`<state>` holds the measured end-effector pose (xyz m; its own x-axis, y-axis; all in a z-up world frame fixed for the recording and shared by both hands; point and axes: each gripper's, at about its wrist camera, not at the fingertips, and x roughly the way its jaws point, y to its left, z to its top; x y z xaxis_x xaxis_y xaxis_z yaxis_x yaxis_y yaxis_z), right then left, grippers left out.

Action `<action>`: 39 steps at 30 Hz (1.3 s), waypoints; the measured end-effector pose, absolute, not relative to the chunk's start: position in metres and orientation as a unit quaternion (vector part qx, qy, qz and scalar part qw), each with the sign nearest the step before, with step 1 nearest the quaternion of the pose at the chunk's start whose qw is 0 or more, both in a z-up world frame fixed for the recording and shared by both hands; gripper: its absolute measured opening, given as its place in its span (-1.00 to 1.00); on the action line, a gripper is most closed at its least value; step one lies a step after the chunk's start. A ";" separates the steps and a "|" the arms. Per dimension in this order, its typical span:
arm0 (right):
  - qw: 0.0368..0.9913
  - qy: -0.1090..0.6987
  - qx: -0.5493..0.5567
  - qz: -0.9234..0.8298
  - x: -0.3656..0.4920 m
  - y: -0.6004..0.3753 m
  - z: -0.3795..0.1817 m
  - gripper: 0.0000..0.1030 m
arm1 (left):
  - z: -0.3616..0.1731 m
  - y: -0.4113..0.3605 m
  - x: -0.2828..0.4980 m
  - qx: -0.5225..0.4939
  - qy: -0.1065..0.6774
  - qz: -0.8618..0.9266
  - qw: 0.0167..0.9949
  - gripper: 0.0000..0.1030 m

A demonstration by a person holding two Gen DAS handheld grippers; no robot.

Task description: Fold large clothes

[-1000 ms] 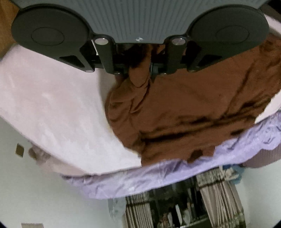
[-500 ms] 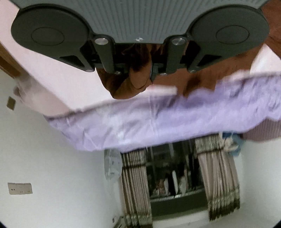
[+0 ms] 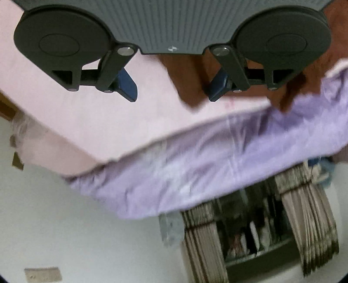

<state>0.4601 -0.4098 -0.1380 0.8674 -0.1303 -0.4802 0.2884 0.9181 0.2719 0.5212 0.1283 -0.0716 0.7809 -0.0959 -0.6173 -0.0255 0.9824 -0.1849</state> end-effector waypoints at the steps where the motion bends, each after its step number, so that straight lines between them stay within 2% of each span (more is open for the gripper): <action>1: 0.950 0.241 0.170 -0.101 0.463 -0.409 -0.146 0.72 | -0.084 0.127 0.530 -0.089 0.348 -0.025 0.933 0.88; 3: 0.949 0.257 0.166 -0.076 0.466 -0.405 -0.154 0.71 | -0.099 0.123 0.539 -0.081 0.376 -0.036 0.922 0.84; 4: 0.948 0.271 0.153 -0.059 0.469 -0.402 -0.156 0.33 | -0.105 0.122 0.536 -0.076 0.380 -0.041 0.921 0.29; 5: 0.948 0.282 0.145 -0.043 0.471 -0.398 -0.156 -0.65 | -0.109 0.117 0.536 -0.067 0.377 -0.052 0.922 -0.45; 6: 0.949 0.278 0.144 -0.041 0.472 -0.396 -0.153 -0.81 | -0.110 0.113 0.537 -0.057 0.373 -0.045 0.925 -0.64; 7: 0.957 0.255 0.131 -0.053 0.467 -0.391 -0.145 -0.81 | -0.107 0.110 0.534 -0.048 0.358 -0.027 0.932 -0.74; 8: 0.963 0.234 0.117 -0.060 0.462 -0.384 -0.136 -0.84 | -0.101 0.108 0.529 -0.042 0.338 -0.020 0.940 -0.81; 12: 0.982 0.135 0.100 -0.084 0.436 -0.370 -0.094 -0.84 | -0.052 0.102 0.499 -0.042 0.220 -0.025 0.974 -0.82; 15: 0.984 0.099 0.100 -0.106 0.446 -0.369 -0.080 -0.85 | -0.034 0.094 0.503 -0.016 0.176 -0.013 0.984 -0.82; 17: 0.980 0.112 0.115 -0.117 0.471 -0.377 -0.087 -0.85 | -0.043 0.094 0.523 -0.012 0.185 0.007 0.983 -0.81; 21: 0.964 0.202 0.120 -0.125 0.526 -0.378 -0.144 -0.84 | -0.114 0.104 0.578 -0.051 0.296 0.023 0.954 -0.80; 22: 0.960 0.224 0.110 -0.128 0.536 -0.376 -0.163 -0.84 | -0.136 0.105 0.586 -0.053 0.320 0.025 0.946 -0.74; 23: 0.955 0.243 0.114 -0.126 0.542 -0.376 -0.177 -0.83 | -0.153 0.103 0.590 -0.049 0.325 0.024 0.944 -0.71; 24: 0.952 0.253 0.121 -0.126 0.545 -0.377 -0.180 -0.83 | -0.158 0.098 0.583 -0.026 0.298 0.030 0.954 -0.70; 25: 0.953 0.245 0.120 -0.129 0.543 -0.378 -0.174 -0.80 | -0.157 0.093 0.582 -0.003 0.295 0.037 0.955 -0.64; 27: 0.952 0.253 0.105 -0.140 0.544 -0.374 -0.174 -0.62 | -0.155 0.088 0.581 0.018 0.289 0.057 0.955 -0.38; 28: 0.949 0.263 0.106 -0.136 0.546 -0.375 -0.176 -0.34 | -0.157 0.088 0.582 0.026 0.290 0.072 0.954 -0.05; 29: 0.948 0.263 0.113 -0.137 0.545 -0.377 -0.175 -0.20 | -0.156 0.091 0.582 0.023 0.291 0.089 0.952 0.26; 30: 0.946 0.265 0.124 -0.140 0.544 -0.383 -0.170 -0.08 | -0.151 0.096 0.581 0.019 0.293 0.097 0.951 0.38; 31: 0.944 0.266 0.132 -0.147 0.542 -0.390 -0.165 0.18 | -0.143 0.101 0.584 0.010 0.292 0.100 0.951 0.54; 32: 0.941 0.265 0.139 -0.158 0.534 -0.396 -0.156 0.37 | -0.134 0.111 0.579 -0.004 0.288 0.101 0.952 0.55; 36: 0.955 0.216 0.149 -0.140 0.484 -0.412 -0.128 0.77 | -0.099 0.147 0.550 -0.057 0.290 0.077 0.952 0.57; 37: 0.957 0.212 0.147 -0.135 0.468 -0.415 -0.123 0.95 | -0.089 0.151 0.537 -0.062 0.293 0.071 0.951 0.65; 39: 0.957 0.217 0.149 -0.122 0.445 -0.419 -0.119 1.00 | -0.077 0.159 0.519 -0.069 0.305 0.063 0.948 0.71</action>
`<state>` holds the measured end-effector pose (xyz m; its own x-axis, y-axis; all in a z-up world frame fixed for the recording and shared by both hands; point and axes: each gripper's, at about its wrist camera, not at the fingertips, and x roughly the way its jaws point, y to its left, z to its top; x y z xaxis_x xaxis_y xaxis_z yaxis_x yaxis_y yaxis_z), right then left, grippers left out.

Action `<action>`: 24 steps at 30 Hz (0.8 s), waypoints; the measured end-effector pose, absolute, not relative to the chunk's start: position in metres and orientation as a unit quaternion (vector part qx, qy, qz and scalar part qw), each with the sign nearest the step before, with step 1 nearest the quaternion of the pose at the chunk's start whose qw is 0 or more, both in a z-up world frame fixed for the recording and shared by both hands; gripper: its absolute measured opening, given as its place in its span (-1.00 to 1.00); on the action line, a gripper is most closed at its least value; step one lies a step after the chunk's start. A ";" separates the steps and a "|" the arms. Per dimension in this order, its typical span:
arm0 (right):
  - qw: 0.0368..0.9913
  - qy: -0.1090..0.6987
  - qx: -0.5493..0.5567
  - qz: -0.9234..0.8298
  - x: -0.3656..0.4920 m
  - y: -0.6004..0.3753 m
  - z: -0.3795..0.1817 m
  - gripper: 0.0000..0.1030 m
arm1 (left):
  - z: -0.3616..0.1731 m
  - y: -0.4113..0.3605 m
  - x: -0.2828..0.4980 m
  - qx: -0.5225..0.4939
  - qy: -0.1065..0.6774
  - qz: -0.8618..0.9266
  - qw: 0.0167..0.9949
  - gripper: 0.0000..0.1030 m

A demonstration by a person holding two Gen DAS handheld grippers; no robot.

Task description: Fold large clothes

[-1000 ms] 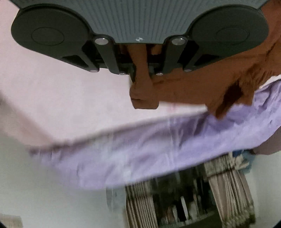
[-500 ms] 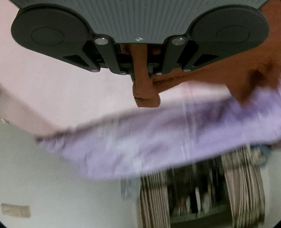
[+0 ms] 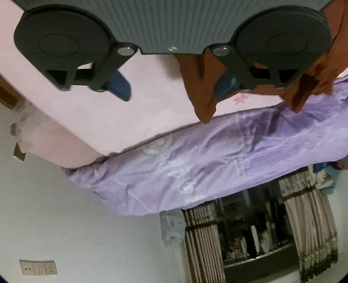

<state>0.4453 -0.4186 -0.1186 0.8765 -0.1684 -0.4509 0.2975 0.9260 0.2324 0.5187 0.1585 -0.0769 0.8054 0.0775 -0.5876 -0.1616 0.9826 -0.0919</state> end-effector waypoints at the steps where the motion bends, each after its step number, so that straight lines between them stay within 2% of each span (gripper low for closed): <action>1: 0.958 0.221 0.150 -0.108 0.437 -0.420 -0.119 1.00 | -0.071 0.162 0.509 -0.076 0.310 0.068 0.945 0.71; 5: 0.954 0.257 0.144 -0.063 0.411 -0.416 -0.128 1.00 | -0.068 0.159 0.469 -0.103 0.323 0.018 0.941 0.71; 10: 0.944 0.306 0.116 -0.044 0.404 -0.400 -0.149 1.00 | -0.097 0.125 0.448 -0.038 0.372 -0.005 0.927 0.77; 12: 0.935 0.331 0.118 -0.032 0.404 -0.398 -0.159 1.00 | -0.112 0.116 0.446 -0.023 0.394 -0.017 0.918 0.88; 13: 0.932 0.339 0.126 -0.024 0.407 -0.398 -0.164 0.98 | -0.119 0.113 0.448 -0.019 0.397 -0.013 0.917 1.00; 19: 0.916 0.349 0.198 0.003 0.420 -0.416 -0.185 1.00 | -0.134 0.126 0.465 -0.089 0.433 -0.034 0.897 1.00; 22: 0.925 0.330 0.190 0.006 0.426 -0.410 -0.187 1.00 | -0.141 0.134 0.470 -0.126 0.447 -0.066 0.883 1.00; 24: 0.930 0.318 0.183 0.004 0.431 -0.402 -0.189 1.00 | -0.139 0.129 0.471 -0.113 0.444 -0.079 0.885 1.00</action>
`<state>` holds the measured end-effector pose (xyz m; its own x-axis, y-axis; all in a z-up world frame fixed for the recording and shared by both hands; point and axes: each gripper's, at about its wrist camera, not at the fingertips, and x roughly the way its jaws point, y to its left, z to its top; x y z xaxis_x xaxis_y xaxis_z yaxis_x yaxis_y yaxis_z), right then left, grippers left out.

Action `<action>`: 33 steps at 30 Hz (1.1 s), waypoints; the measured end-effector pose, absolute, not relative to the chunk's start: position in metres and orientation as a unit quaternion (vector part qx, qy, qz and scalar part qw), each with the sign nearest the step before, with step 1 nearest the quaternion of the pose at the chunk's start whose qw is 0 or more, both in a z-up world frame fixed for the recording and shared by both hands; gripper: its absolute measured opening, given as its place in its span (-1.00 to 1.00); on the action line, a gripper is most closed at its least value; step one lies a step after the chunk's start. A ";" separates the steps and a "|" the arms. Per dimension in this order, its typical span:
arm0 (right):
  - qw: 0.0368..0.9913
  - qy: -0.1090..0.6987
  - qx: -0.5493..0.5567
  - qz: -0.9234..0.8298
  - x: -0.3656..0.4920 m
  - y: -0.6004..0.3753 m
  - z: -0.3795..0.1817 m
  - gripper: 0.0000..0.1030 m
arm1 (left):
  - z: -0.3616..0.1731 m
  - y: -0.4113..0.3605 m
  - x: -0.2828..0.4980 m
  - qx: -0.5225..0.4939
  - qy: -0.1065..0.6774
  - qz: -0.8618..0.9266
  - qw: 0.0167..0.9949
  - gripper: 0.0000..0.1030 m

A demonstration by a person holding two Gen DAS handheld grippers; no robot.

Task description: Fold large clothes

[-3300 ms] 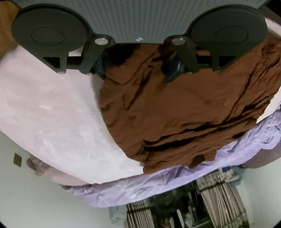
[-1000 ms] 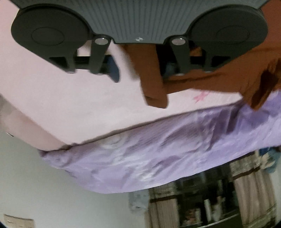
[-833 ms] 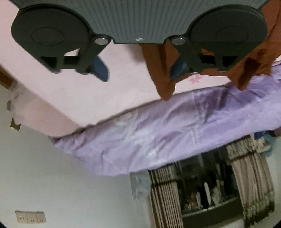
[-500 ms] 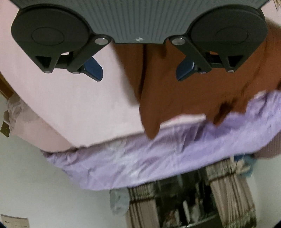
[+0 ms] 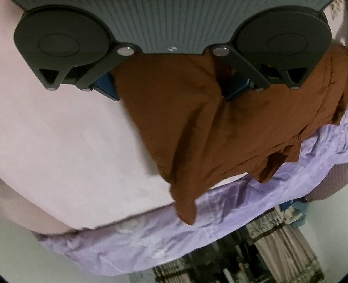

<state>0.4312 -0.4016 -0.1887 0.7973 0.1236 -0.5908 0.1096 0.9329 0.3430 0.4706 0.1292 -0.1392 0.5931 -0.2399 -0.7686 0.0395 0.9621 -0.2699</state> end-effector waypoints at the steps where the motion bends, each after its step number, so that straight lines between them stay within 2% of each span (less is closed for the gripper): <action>1: 0.933 0.314 0.178 -0.005 0.433 -0.398 -0.188 1.00 | -0.138 0.127 0.470 -0.112 0.444 -0.085 0.885 1.00; 3: 0.932 0.301 0.200 0.009 0.436 -0.398 -0.186 0.44 | -0.135 0.124 0.468 -0.116 0.439 -0.103 0.885 0.99; 4: 0.931 0.297 0.210 0.005 0.437 -0.400 -0.184 -0.01 | -0.134 0.120 0.468 -0.103 0.431 -0.106 0.890 0.70; 5: 0.931 0.294 0.218 0.000 0.437 -0.402 -0.181 -0.30 | -0.135 0.117 0.468 -0.095 0.427 -0.113 0.892 0.30; 6: 0.931 0.291 0.222 0.000 0.436 -0.405 -0.177 -0.40 | -0.133 0.118 0.468 -0.104 0.423 -0.117 0.893 0.11; 7: 0.931 0.289 0.224 -0.001 0.434 -0.405 -0.175 -0.53 | -0.129 0.120 0.468 -0.120 0.414 -0.106 0.896 -0.22; 8: 0.930 0.290 0.224 -0.002 0.432 -0.405 -0.171 -0.60 | -0.124 0.122 0.469 -0.134 0.406 -0.096 0.899 -0.37; 11: 0.935 0.277 0.222 0.003 0.416 -0.406 -0.152 -0.70 | -0.103 0.126 0.451 -0.142 0.376 -0.084 0.912 -0.48; 16: 0.933 0.226 0.273 0.054 0.358 -0.404 -0.100 -0.81 | -0.055 0.137 0.400 -0.167 0.320 -0.068 0.930 -0.53; 19: 0.946 0.205 0.245 0.058 0.305 -0.389 -0.070 -0.81 | -0.027 0.149 0.339 -0.173 0.283 -0.047 0.942 -0.55; 22: 0.934 0.198 0.289 0.075 0.242 -0.388 -0.063 -0.80 | -0.013 0.168 0.261 -0.183 0.268 -0.038 0.945 -0.55; 25: 0.929 0.203 0.299 0.082 0.192 -0.379 -0.082 -0.79 | -0.035 0.176 0.211 -0.182 0.306 -0.018 0.934 -0.55; 28: 0.927 0.275 0.249 0.047 0.205 -0.363 -0.129 -0.76 | -0.092 0.182 0.199 -0.184 0.389 -0.002 0.903 -0.52; 30: 0.910 0.340 0.236 0.002 0.233 -0.359 -0.175 -0.58 | -0.128 0.183 0.202 -0.194 0.417 0.005 0.888 -0.30; 31: 0.903 0.355 0.242 -0.005 0.243 -0.362 -0.192 -0.26 | -0.135 0.185 0.201 -0.201 0.408 0.005 0.890 -0.13; 33: 0.900 0.328 0.286 -0.013 0.243 -0.374 -0.202 -0.10 | -0.133 0.191 0.201 -0.213 0.400 0.008 0.891 0.08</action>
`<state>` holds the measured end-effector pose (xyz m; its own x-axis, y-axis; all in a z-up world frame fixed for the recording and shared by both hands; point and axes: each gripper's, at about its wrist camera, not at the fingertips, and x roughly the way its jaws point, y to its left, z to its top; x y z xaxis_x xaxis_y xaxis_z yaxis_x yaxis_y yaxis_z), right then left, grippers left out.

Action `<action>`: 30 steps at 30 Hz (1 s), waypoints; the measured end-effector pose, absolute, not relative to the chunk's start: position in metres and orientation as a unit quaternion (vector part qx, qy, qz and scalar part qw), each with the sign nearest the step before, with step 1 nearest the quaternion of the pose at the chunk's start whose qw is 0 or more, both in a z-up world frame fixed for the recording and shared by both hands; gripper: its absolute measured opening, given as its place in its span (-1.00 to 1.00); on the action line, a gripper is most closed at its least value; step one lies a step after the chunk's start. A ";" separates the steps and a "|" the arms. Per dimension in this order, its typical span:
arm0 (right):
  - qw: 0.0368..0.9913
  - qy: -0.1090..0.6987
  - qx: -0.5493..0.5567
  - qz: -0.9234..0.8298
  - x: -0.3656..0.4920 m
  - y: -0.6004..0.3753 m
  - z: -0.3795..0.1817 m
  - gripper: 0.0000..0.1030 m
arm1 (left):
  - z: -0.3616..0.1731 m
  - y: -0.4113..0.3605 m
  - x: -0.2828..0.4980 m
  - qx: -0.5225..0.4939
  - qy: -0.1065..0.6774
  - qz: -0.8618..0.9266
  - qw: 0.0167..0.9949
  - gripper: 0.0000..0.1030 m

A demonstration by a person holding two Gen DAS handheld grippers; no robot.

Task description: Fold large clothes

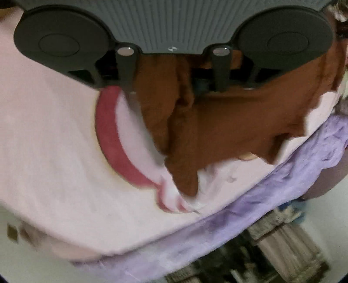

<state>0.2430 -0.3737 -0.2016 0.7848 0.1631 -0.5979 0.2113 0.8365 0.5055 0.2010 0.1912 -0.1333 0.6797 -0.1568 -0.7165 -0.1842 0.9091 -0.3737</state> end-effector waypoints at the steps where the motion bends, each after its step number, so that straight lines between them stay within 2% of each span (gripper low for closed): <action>1: 0.896 0.331 0.296 -0.015 0.244 -0.378 -0.200 -0.03 | -0.127 0.192 0.203 -0.209 0.396 0.011 0.894 0.22; 2: 0.896 0.330 0.297 -0.025 0.243 -0.381 -0.196 0.20 | -0.120 0.195 0.198 -0.197 0.386 0.015 0.901 0.25; 4: 0.906 0.320 0.271 -0.062 0.239 -0.382 -0.186 0.52 | -0.100 0.196 0.197 -0.162 0.357 0.030 0.919 0.25; 5: 0.912 0.315 0.252 -0.074 0.238 -0.381 -0.180 0.55 | -0.094 0.194 0.197 -0.148 0.344 0.038 0.927 0.44; 7: 0.925 0.298 0.215 -0.092 0.238 -0.373 -0.168 0.65 | -0.079 0.193 0.204 -0.131 0.321 0.030 0.937 0.68; 9: 0.936 0.287 0.176 -0.105 0.242 -0.361 -0.156 0.65 | -0.074 0.189 0.217 -0.115 0.315 0.012 0.942 0.70; 11: 0.945 0.278 0.121 -0.126 0.255 -0.348 -0.142 0.66 | -0.076 0.182 0.241 -0.091 0.314 0.002 0.945 0.92; 12: 0.947 0.272 0.107 -0.134 0.258 -0.342 -0.138 0.67 | -0.078 0.178 0.251 -0.077 0.315 0.005 0.946 0.95; 17: 0.957 0.267 0.099 -0.057 0.289 -0.330 -0.131 0.75 | -0.093 0.163 0.297 -0.037 0.327 0.007 0.944 0.95; 18: 0.956 0.272 0.097 -0.042 0.299 -0.328 -0.132 0.74 | -0.097 0.162 0.307 -0.042 0.335 0.002 0.941 0.95; 19: 0.954 0.280 0.096 -0.046 0.308 -0.327 -0.135 0.56 | -0.101 0.162 0.316 -0.050 0.343 -0.007 0.938 0.94; 20: 0.952 0.287 0.091 -0.054 0.315 -0.324 -0.136 0.06 | -0.107 0.163 0.317 -0.053 0.348 -0.013 0.936 0.66; 21: 0.951 0.294 0.080 -0.060 0.323 -0.322 -0.140 -0.34 | -0.112 0.160 0.322 -0.049 0.349 -0.014 0.936 0.27; 22: 0.947 0.307 0.073 -0.061 0.334 -0.321 -0.144 -0.92 | -0.118 0.158 0.329 -0.040 0.360 -0.004 0.932 -0.48; 23: 0.946 0.309 0.076 -0.058 0.335 -0.322 -0.148 -0.90 | -0.122 0.159 0.336 -0.039 0.376 0.014 0.926 -0.73; 25: 0.947 0.296 0.108 -0.056 0.335 -0.333 -0.147 -0.92 | -0.118 0.163 0.339 -0.057 0.367 0.021 0.928 -0.81; 30: 0.958 0.228 0.149 -0.089 0.306 -0.343 -0.131 -0.92 | -0.081 0.165 0.310 -0.063 0.284 0.017 0.957 -0.80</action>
